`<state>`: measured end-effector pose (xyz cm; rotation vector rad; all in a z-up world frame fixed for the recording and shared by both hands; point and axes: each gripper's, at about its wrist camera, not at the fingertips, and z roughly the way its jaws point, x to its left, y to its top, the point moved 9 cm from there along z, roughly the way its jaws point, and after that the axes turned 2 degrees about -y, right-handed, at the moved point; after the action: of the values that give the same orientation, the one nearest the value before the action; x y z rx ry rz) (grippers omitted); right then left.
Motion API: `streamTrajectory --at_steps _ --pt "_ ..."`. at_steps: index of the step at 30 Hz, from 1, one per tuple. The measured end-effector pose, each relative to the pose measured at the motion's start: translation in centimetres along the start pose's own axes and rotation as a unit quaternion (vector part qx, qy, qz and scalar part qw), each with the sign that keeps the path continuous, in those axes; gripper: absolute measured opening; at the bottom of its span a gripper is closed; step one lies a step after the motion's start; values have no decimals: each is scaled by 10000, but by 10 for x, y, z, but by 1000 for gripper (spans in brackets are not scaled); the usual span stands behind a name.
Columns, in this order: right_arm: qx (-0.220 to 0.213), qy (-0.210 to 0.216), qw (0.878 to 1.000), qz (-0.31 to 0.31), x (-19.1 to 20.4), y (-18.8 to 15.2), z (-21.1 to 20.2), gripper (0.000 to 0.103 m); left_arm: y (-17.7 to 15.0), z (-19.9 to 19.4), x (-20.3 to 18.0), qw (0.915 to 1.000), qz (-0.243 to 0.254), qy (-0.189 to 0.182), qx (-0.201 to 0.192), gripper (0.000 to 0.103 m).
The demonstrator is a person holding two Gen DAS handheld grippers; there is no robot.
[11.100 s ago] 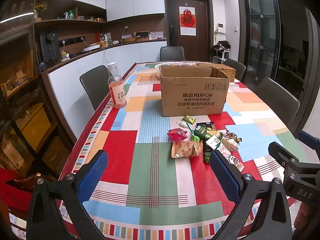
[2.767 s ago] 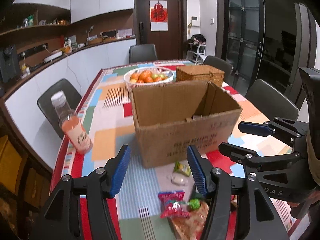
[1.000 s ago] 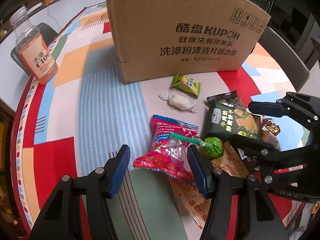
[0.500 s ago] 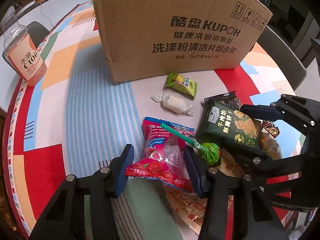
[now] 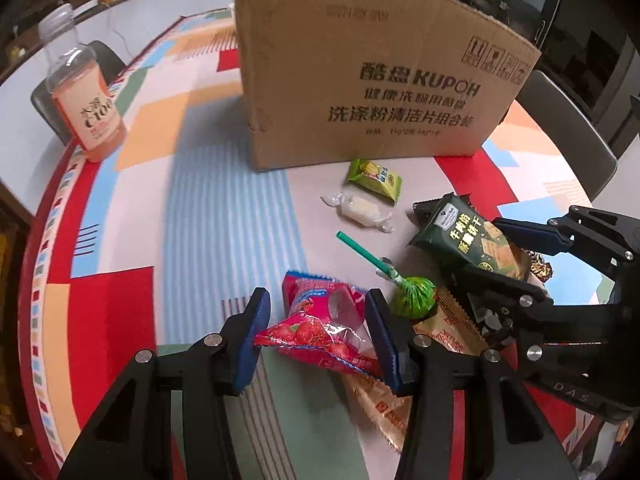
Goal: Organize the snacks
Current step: 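Grasp the red candy bag with the left tool while the right tool grasps the green cracker packet, then lift the red bag and green cracker packet and carry both over the box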
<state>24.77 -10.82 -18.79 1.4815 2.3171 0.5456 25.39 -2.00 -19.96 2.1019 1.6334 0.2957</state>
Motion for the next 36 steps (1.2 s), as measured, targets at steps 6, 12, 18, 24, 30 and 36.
streamTrajectory --at_steps 6,12,18,24,30,36 --pt "-243 43 9995 208 1 5 -18 43 -3 -18 6 9997 -163 15 -192 48" --pt "-463 70 9985 295 4 11 -34 43 3 -37 6 9988 -213 34 -432 48" --pt "-653 105 9970 413 1 18 -48 43 17 -60 3 9970 -166 42 -752 48" --pt "-891 70 9945 542 -7 28 -65 43 34 -80 -3 9942 -86 66 -1074 48" --pt "-1194 42 9904 698 -18 44 -83 43 57 -100 -9 9900 -26 55 -1408 48" --pt "-1484 9 9855 822 -30 61 -102 43 80 -121 -14 9852 60 100 -1708 12"
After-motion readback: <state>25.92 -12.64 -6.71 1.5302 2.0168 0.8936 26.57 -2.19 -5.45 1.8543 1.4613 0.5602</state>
